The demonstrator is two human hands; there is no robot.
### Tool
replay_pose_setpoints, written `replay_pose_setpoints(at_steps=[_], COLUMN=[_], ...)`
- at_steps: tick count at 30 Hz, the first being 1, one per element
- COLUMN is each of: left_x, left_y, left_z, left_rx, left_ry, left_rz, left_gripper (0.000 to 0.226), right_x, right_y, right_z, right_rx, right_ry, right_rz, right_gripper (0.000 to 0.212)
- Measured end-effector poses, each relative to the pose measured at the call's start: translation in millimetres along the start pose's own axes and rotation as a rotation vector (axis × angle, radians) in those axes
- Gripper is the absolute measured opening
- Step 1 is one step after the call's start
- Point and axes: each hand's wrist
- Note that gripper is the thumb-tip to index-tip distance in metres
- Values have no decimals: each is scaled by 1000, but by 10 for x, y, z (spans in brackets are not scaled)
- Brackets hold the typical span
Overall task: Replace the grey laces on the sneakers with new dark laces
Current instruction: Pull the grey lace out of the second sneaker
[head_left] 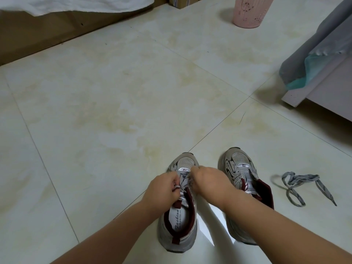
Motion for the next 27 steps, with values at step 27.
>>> replay_pose_setpoints(at_steps=[27], left_x=[-6], left_y=[-17], left_z=[-41], left_rx=[-132], left_ry=[113], left_rz=[5], left_gripper=[29], right_x=[-86], right_y=[-57], right_z=[192], right_rx=[704], right_ry=[-608], right_rz=[64], right_gripper=[25])
Point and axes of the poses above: each hand's wrist, its own x-axis towards the middle knuckle, its own y-axis out of the back of the hand, z = x × y, and after that the axes turned 13 degrees about z, right-handed
